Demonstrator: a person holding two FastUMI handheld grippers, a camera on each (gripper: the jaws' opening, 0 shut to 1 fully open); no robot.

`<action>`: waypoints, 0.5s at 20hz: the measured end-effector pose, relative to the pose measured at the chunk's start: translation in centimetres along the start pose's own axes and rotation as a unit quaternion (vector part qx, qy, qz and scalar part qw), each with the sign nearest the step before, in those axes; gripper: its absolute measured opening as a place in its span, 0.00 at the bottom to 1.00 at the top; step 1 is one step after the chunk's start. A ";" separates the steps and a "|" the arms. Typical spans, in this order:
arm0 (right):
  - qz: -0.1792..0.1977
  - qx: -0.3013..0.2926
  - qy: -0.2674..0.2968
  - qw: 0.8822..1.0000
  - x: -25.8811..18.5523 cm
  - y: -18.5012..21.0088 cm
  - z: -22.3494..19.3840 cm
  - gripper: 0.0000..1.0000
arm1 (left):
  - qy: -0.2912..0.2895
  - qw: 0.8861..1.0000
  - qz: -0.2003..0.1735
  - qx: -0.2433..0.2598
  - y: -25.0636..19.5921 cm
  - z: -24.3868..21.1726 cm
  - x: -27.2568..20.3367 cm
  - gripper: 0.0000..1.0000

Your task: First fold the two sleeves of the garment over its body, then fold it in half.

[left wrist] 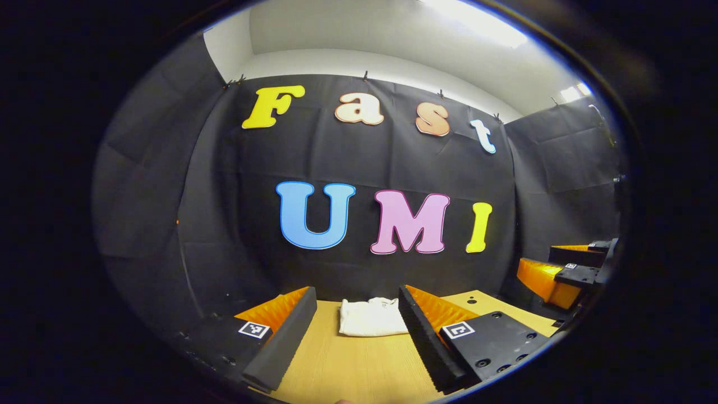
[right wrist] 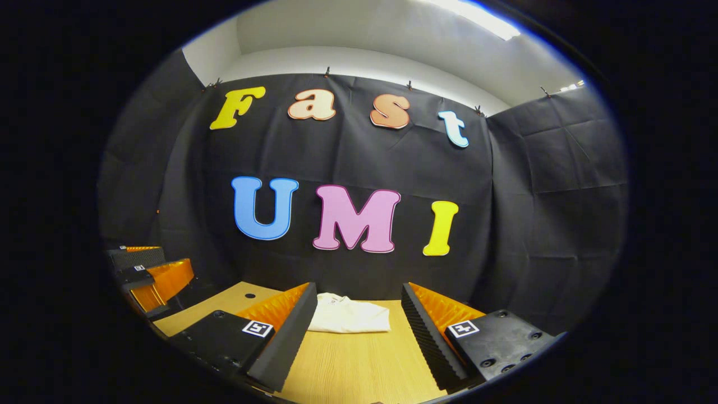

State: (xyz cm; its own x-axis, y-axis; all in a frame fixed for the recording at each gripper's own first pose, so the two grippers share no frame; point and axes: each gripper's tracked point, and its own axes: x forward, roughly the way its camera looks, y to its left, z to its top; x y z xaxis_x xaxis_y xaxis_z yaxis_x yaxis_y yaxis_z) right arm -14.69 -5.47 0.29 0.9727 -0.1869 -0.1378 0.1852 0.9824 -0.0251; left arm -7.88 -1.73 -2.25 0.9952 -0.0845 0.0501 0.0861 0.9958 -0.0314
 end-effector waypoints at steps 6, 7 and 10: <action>-0.009 -0.001 -0.007 1.000 0.5 -0.8 0.1 0.96 | -0.016 1.000 -0.017 0.019 -0.9 1.5 1.4 0.96; -0.008 -0.002 -0.009 1.000 0.5 -0.8 0.1 0.96 | -0.017 0.999 -0.021 0.019 -1.2 1.5 1.5 0.95; -0.002 -0.007 -0.013 1.000 0.9 -0.5 0.3 0.96 | -0.017 0.999 -0.026 0.019 -1.0 1.5 1.8 0.95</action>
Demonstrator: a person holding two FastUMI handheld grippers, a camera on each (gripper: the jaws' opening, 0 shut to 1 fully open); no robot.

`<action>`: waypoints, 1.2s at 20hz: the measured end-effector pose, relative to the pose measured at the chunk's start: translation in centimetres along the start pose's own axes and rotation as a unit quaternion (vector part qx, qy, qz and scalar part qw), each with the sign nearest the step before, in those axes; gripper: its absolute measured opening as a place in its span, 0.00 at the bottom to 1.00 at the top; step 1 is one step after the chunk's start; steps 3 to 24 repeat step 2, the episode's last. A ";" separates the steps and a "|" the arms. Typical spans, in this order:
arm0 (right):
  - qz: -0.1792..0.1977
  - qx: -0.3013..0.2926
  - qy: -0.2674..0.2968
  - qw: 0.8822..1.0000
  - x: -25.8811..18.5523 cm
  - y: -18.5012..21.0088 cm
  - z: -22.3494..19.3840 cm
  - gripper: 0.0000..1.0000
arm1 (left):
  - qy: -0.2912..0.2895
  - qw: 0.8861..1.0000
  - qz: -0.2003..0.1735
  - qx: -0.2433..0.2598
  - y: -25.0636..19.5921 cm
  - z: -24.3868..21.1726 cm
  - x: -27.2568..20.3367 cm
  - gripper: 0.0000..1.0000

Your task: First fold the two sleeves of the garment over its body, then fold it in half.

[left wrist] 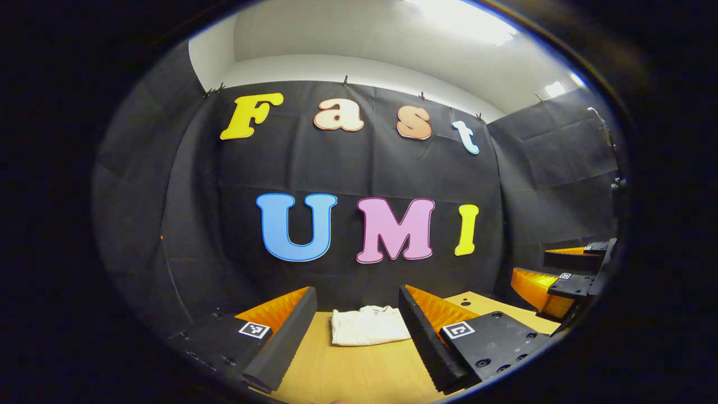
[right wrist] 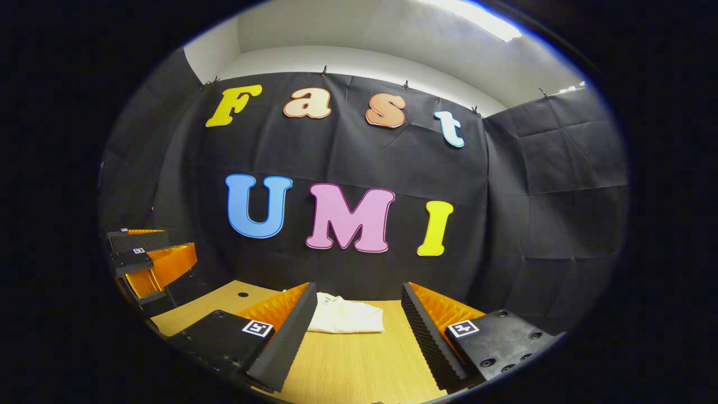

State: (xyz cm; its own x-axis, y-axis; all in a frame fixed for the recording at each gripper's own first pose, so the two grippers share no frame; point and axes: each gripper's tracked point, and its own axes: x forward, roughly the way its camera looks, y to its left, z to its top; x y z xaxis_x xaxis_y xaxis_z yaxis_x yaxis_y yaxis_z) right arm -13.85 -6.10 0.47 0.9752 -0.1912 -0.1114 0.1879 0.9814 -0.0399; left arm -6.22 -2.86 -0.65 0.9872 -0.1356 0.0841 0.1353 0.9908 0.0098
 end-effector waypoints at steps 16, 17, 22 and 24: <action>0.000 -0.006 -0.003 1.000 0.0 -0.1 0.2 0.96 | 0.003 1.000 0.001 -0.001 0.2 -0.2 0.1 0.95; 0.000 -0.006 -0.003 1.000 0.0 -0.1 0.2 0.96 | 0.003 1.000 0.001 -0.001 0.2 -0.2 0.1 0.95; 0.000 -0.006 -0.003 1.000 0.0 -0.1 0.2 0.96 | 0.003 1.000 0.001 -0.001 0.2 -0.2 0.1 0.95; 0.000 -0.006 -0.003 1.000 0.0 -0.1 0.2 0.96 | 0.003 1.000 0.001 -0.001 0.2 -0.2 0.1 0.95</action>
